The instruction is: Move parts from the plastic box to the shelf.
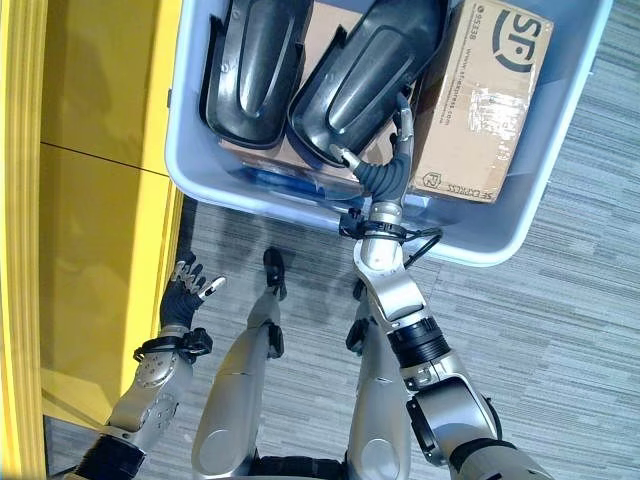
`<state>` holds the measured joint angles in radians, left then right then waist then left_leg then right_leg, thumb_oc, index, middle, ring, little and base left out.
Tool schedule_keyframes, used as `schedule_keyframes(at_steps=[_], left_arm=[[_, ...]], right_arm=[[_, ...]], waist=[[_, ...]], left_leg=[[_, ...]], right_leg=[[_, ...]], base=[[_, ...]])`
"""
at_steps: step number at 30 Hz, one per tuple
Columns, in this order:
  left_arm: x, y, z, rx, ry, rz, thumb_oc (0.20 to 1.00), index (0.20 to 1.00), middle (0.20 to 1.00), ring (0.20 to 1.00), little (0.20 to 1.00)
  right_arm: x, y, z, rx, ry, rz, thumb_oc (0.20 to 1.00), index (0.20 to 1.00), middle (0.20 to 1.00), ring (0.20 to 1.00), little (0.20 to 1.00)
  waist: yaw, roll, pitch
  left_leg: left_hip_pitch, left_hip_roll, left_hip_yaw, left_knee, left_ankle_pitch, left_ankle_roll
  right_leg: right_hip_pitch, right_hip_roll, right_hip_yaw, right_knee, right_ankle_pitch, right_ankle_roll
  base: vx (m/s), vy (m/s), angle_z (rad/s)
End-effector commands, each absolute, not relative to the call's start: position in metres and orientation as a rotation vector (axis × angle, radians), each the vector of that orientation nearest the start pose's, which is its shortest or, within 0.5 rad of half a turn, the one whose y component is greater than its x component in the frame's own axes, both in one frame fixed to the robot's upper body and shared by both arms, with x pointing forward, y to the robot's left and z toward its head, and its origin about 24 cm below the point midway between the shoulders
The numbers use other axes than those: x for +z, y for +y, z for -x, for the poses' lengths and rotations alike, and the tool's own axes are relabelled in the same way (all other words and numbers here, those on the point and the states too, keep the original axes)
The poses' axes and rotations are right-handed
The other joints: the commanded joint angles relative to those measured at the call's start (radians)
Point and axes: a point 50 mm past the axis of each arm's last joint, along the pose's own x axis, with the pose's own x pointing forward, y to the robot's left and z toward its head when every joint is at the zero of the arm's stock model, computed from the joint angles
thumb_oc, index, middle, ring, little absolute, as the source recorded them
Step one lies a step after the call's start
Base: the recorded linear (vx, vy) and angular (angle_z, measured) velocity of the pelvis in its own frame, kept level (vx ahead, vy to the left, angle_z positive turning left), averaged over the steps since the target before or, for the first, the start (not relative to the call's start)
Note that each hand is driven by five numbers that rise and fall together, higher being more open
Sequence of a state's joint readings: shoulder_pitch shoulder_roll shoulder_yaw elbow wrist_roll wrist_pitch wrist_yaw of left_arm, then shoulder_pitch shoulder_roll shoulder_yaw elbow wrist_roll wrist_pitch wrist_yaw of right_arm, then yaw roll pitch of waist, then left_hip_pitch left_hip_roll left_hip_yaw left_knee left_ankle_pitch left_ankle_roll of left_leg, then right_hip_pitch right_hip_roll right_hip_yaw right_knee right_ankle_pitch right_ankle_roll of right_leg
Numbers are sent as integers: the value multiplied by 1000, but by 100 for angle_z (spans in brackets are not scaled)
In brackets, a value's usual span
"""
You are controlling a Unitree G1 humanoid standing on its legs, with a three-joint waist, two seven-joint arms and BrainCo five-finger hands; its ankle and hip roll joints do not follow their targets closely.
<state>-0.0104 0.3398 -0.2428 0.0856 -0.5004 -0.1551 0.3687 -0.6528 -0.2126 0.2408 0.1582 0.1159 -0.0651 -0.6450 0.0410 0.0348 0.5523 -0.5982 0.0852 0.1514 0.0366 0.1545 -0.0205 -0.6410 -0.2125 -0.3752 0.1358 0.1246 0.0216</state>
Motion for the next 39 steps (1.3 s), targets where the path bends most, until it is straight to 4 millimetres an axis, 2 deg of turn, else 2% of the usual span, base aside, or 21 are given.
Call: schedule_keyframes(at_steps=[1,25,35,39], left_arm=[[26,193,-235,197,55,113,1000,1000,1000,1000,1000],[23,189,-236,192,72,116,1000,1000,1000,1000,1000],[24,190,-237,183,67,117,1000,1000,1000,1000,1000],[23,188,-238,172,71,120,1000,1000,1000,1000,1000]], right_arm=[[208,-118,-333,-302,-593,-67,1000,1000,1000,1000,1000],[197,-132,-342,-403,-519,-145,1000,1000,1000,1000,1000],[197,-138,-365,-457,-430,-130,1000,1000,1000,1000,1000],[199,-146,-378,-499,-381,-137,1000,1000,1000,1000,1000]], waist=[[5,-5,-32],[-2,-8,-32],[13,1,-32],[22,7,-32]], left_leg=[[22,15,-36,74,-115,-44],[5,11,-37,81,-122,-41],[-10,10,-42,88,-124,-41],[-12,9,-45,91,-127,-42]], right_leg=[[37,-66,93,15,-59,144],[14,-63,103,29,-66,142],[0,-65,103,38,-68,141],[-3,-65,103,44,-71,141]], base=[[0,0,0],[0,0,0],[0,0,0],[0,0,0]])
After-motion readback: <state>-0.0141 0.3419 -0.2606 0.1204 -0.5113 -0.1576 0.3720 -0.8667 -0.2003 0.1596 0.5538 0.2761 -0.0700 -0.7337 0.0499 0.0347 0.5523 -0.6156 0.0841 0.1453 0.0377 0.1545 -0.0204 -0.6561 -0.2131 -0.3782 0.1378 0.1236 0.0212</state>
